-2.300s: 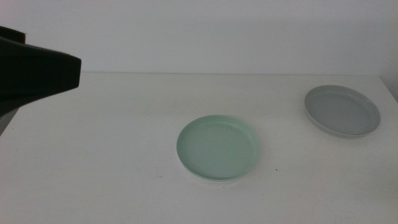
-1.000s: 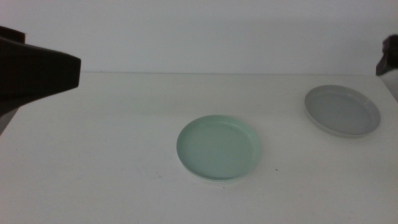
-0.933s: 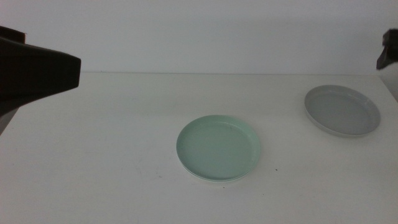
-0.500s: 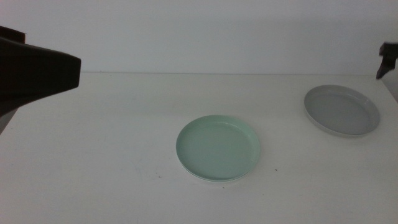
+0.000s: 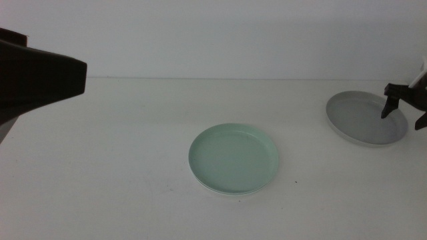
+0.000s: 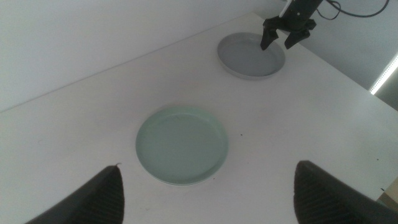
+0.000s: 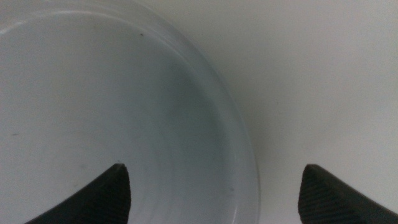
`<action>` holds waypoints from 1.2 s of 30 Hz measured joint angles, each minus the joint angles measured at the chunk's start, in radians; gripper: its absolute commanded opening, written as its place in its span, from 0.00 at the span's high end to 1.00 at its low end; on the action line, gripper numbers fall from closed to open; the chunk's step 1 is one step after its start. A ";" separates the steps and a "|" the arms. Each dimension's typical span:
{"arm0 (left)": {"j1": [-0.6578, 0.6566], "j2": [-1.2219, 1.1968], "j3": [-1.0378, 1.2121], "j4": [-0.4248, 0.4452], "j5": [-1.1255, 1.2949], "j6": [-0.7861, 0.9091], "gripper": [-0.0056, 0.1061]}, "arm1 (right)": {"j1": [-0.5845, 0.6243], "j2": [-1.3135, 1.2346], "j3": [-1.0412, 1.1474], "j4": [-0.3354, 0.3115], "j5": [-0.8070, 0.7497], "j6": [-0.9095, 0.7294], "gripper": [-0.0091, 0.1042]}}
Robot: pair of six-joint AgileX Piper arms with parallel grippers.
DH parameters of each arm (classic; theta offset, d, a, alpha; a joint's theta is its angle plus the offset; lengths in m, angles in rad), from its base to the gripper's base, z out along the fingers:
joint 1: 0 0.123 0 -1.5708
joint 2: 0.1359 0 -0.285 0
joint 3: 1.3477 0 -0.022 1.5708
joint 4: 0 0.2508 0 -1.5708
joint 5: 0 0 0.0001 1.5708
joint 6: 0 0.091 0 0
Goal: Stack the three bowls on top of each other.
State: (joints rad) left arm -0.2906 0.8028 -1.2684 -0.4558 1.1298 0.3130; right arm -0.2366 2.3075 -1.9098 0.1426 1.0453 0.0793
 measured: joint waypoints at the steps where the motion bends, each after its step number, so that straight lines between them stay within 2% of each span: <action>1: 0.000 0.000 0.000 0.000 0.000 0.000 0.11 | 0.000 0.004 -0.002 0.000 -0.002 0.000 0.18; 4: 0.000 0.000 0.000 0.000 0.000 0.000 0.11 | 0.000 0.023 -0.002 -0.005 -0.015 -0.002 0.28; 7: 0.000 0.000 0.000 0.000 0.000 0.000 0.11 | 0.000 0.034 -0.002 -0.017 -0.022 -0.002 0.44; 11: 0.000 0.000 0.000 0.000 0.000 0.000 0.11 | 0.000 0.043 -0.002 -0.028 -0.036 -0.002 0.68; 14: 0.000 0.000 0.000 0.000 0.000 0.000 0.11 | 0.000 0.045 -0.004 -0.023 -0.042 -0.005 0.93; 20: 0.000 0.000 0.000 0.000 0.000 0.000 0.11 | 0.000 0.028 -0.012 0.009 0.000 -0.036 0.94; 27: 0.000 0.000 0.000 0.000 0.000 0.000 0.11 | 0.014 -0.113 -0.012 0.135 0.098 -0.131 0.94; 33: 0.000 0.000 0.000 0.000 -0.002 0.000 0.11 | 0.115 -0.237 0.001 0.145 0.142 -0.143 0.94; 36: 0.000 0.000 0.000 0.000 -0.004 0.000 0.11 | 0.193 -0.273 0.077 0.149 0.131 -0.145 0.94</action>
State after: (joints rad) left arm -0.2906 0.8028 -1.2684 -0.4558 1.1256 0.3130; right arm -0.0439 2.0341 -1.8333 0.2913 1.1759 -0.0656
